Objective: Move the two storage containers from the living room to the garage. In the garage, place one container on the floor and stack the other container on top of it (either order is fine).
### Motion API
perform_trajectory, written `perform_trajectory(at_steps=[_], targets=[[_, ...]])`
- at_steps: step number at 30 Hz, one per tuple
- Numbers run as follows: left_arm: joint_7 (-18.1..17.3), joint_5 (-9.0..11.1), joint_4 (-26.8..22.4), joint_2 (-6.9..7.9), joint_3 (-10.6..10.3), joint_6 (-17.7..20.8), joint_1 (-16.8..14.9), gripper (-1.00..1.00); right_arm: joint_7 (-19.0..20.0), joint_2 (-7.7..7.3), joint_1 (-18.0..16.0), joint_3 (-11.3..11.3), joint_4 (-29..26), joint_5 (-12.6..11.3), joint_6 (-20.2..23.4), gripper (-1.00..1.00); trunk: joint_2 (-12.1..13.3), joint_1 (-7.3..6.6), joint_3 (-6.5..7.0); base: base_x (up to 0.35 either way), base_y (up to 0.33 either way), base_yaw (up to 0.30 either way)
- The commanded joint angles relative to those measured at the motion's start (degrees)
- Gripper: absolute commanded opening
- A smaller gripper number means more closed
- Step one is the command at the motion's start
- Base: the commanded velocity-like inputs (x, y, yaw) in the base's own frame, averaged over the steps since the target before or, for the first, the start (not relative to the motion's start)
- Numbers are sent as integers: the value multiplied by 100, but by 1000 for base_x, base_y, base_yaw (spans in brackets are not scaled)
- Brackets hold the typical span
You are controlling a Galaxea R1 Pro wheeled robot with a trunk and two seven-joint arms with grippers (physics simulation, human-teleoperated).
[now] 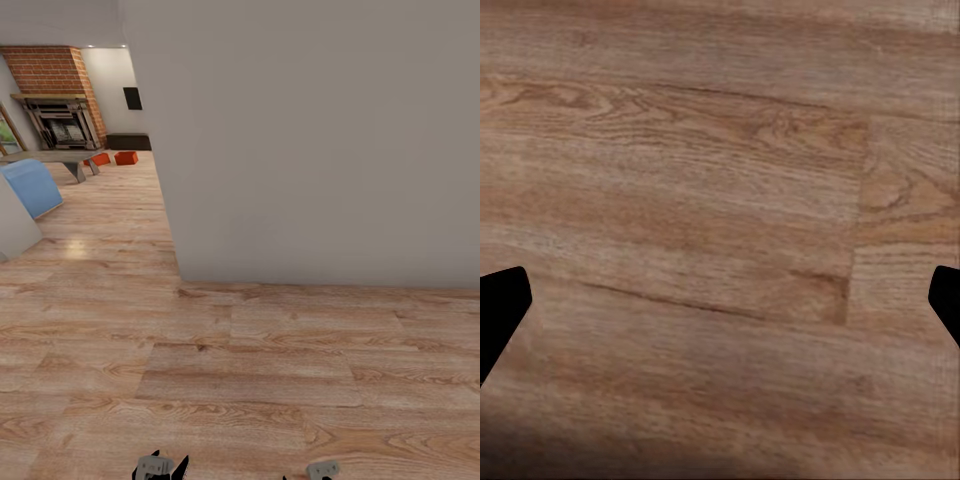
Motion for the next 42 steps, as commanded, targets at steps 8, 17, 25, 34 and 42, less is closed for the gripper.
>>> perform_trajectory(at_steps=[8, 17, 25, 34, 42], targets=[[-35, 61, 1, 1, -33, -2, -2, 100, 16, 0, -5, 34, 12, -60, -26, 100, -2, 3, -1, 241, 243, 0], [-35, 61, 3, 1, -33, -2, -2, 100, 16, 0, -5, 34, 9, -60, -25, 100, -2, 3, -1, 211, 271, 0], [-35, 61, 1, 1, -31, -2, -2, 100, 16, 0, -5, 34, 13, -60, -27, 100, -2, 3, 0, 215, 273, 0], [-35, 61, 1, 1, -28, -2, -2, 100, 16, 0, -5, 34, 12, -60, -25, 100, -2, 3, 52, 220, 271, 0], [-35, 61, 1, 1, -30, -2, -2, 100, 16, 0, -5, 34, 13, -60, -26, 100, -2, 3, 121, 237, 250, 0]])
